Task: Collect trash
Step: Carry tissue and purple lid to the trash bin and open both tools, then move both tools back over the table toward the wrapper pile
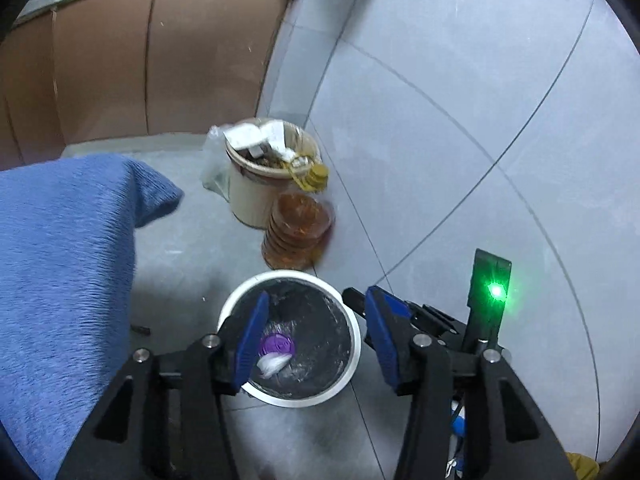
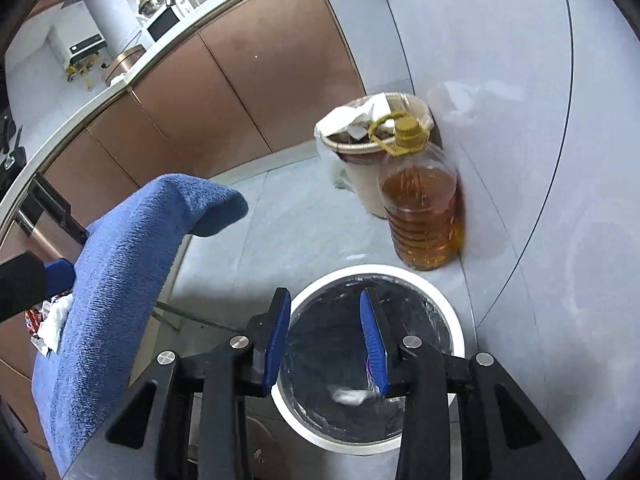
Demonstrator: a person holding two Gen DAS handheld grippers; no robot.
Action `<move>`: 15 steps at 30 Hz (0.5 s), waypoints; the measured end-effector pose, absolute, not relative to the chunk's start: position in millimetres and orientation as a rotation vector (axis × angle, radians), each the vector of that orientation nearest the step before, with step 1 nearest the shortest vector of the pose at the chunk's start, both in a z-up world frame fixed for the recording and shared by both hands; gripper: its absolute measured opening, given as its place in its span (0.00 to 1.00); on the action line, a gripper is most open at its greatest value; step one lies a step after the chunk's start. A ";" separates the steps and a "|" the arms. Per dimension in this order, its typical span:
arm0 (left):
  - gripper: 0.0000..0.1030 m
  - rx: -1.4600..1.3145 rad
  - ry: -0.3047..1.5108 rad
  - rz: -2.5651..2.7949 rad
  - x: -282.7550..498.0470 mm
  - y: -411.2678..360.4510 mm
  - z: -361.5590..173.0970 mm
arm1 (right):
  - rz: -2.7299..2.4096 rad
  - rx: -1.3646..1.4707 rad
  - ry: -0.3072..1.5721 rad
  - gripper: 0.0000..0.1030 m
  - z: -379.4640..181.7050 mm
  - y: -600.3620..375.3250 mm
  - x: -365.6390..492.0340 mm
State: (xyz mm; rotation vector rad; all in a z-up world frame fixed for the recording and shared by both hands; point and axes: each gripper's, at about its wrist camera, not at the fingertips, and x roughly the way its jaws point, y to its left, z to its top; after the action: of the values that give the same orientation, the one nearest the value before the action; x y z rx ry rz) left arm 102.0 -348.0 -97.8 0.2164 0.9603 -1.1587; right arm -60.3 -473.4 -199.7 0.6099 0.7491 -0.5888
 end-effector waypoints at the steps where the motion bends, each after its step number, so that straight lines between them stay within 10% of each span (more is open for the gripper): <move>1: 0.47 0.207 0.942 -1.149 102.8 -342.9 -92.6 | -0.587 0.599 0.742 0.36 -194.7 -470.3 -60.1; 15: 0.47 0.093 0.612 -0.923 92.7 -215.0 -7.2 | -0.500 0.381 0.556 0.72 -79.6 -393.2 -48.3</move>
State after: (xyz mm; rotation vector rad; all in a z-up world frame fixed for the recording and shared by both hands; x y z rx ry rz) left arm 92.7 -215.0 -7.2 0.0929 0.6121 -0.9230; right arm -48.3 -393.2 -79.6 0.3805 0.5564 -0.5002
